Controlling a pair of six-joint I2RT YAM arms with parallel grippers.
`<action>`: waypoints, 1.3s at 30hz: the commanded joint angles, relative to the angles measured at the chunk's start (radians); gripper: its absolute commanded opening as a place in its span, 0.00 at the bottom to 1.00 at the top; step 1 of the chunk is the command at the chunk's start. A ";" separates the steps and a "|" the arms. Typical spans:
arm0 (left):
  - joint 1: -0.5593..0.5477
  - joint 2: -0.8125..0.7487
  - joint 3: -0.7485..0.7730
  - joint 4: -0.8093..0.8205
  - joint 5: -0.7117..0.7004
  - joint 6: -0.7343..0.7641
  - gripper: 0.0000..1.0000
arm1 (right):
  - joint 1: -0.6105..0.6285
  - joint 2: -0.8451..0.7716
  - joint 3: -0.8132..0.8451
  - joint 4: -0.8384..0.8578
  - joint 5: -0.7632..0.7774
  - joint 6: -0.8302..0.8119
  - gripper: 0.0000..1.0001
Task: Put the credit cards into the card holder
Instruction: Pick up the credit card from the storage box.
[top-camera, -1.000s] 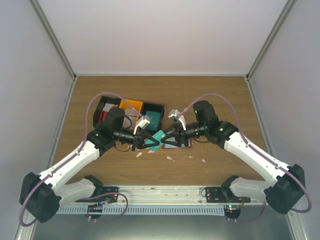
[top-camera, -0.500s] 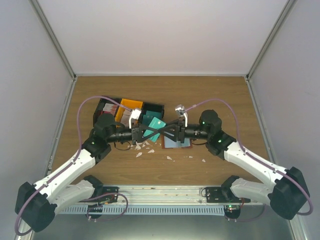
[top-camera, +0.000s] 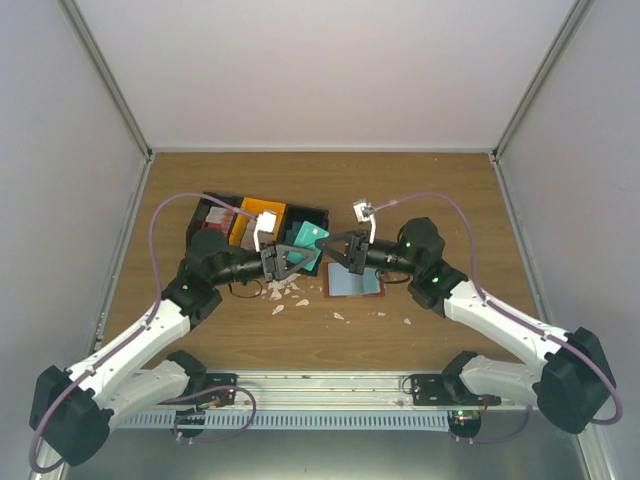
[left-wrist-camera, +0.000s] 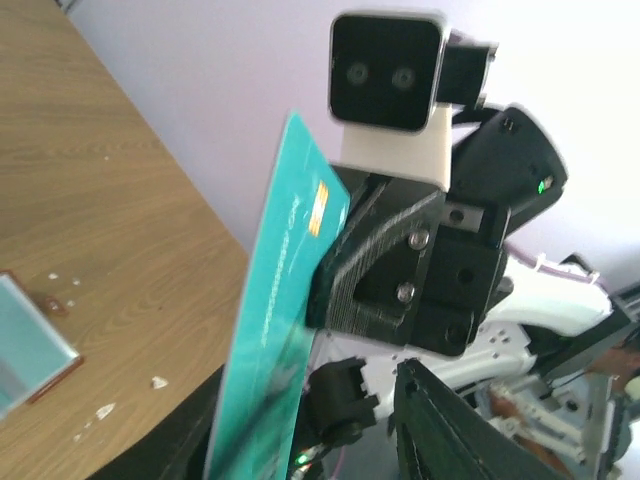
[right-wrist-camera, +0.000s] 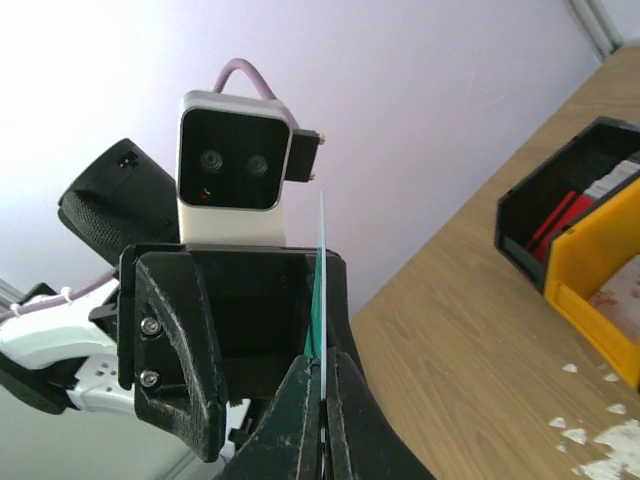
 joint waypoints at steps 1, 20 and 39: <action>0.023 -0.038 0.026 -0.080 0.052 0.111 0.43 | -0.054 -0.053 0.064 -0.153 -0.038 -0.114 0.01; 0.056 -0.038 0.045 -0.135 0.270 0.263 0.13 | -0.099 -0.065 0.073 -0.272 -0.428 -0.215 0.01; -0.070 0.077 -0.134 -0.007 -0.215 0.135 0.00 | -0.133 -0.028 0.036 -0.906 0.583 -0.389 0.70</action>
